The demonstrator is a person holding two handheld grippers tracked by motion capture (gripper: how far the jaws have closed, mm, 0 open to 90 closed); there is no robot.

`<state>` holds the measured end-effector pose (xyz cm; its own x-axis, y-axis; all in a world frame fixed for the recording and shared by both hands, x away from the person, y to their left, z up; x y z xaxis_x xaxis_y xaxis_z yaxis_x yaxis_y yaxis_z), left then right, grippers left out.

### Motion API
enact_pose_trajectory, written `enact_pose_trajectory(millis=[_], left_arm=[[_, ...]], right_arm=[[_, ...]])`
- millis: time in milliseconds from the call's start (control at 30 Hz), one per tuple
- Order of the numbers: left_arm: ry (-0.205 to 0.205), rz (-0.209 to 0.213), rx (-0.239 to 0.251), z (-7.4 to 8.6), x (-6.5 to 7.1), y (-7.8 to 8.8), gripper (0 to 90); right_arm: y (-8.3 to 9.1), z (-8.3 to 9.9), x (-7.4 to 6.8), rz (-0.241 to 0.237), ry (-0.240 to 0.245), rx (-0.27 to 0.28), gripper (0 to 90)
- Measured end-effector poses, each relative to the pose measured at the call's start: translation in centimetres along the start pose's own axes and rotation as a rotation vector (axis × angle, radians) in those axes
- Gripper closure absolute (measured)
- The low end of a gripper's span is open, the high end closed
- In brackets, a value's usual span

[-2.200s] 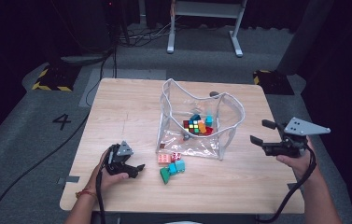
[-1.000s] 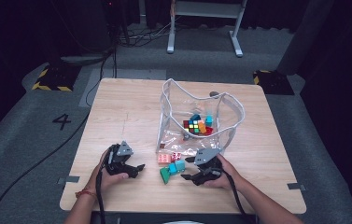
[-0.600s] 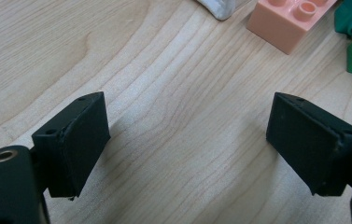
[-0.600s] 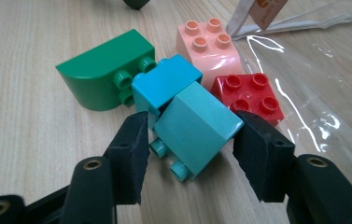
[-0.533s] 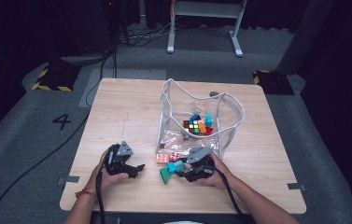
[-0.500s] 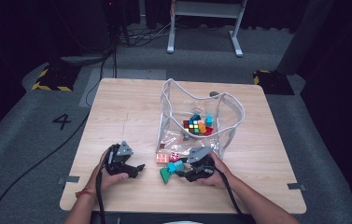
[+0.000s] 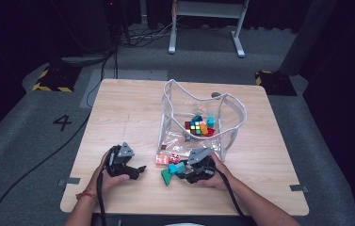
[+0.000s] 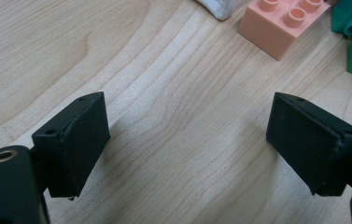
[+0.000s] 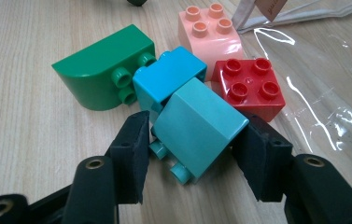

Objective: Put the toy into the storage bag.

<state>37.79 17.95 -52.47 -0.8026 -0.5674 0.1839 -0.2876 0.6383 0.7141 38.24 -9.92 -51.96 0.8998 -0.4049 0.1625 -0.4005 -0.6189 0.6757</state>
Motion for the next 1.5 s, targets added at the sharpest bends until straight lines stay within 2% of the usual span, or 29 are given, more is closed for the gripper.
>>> enact_pose_trajectory(millis=[33,67,167,267,367,433,467,567,933,1167,1267,1500], left_arm=[[0.0,0.0,0.0,0.0,0.0,0.0,13.4],[0.0,0.0,0.0,0.0,0.0,0.0,13.4],[0.0,0.0,0.0,0.0,0.0,0.0,13.4],[0.0,0.0,0.0,0.0,0.0,0.0,13.4],[0.001,0.0,0.0,0.0,0.0,0.0,13.4],[0.0,0.0,0.0,0.0,0.0,0.0,13.4],[0.0,0.0,0.0,0.0,0.0,0.0,13.4],[0.0,0.0,0.0,0.0,0.0,0.0,13.4],[0.0,0.0,0.0,0.0,0.0,0.0,13.4],[0.001,0.0,0.001,0.0,0.0,0.0,13.4],[0.0,0.0,0.0,0.0,0.0,0.0,13.4],[0.0,-0.001,0.0,0.0,0.0,0.0,13.4]], right_arm=[[0.1,0.0,-0.2,-0.012,-0.023,-0.001,48.2],[0.2,0.1,0.0,-0.01,0.006,0.001,48.3],[0.7,0.5,-0.1,-0.014,-0.032,-0.005,48.3],[1.4,0.9,0.4,-0.004,-0.009,0.025,48.3],[2.8,1.5,0.9,0.01,-0.018,0.028,48.3],[4.0,1.9,1.4,0.032,-0.03,0.045,48.3],[4.6,2.1,1.3,0.039,-0.065,0.023,48.3],[6.1,2.7,2.3,0.058,-0.054,0.062,48.3],[10.9,6.0,5.2,0.153,-0.13,0.066,48.4],[13.6,8.1,7.7,0.236,-0.192,0.063,48.4],[14.5,8.9,9.3,0.285,-0.202,0.064,48.4],[16.4,9.7,13.2,0.37,-0.301,0.083,48.3]])
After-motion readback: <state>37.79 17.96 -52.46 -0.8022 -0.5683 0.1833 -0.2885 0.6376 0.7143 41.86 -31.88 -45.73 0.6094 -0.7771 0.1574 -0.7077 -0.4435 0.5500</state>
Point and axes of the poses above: each handheld gripper's, and its own axes: y roughly backward along the jaws, z roughly out of its underside, x roughly to its right, the point moved 3 cm from there along -y, roughly forward along the jaws, and after that the axes turned 12 degrees about z, right-handed, at the moved point
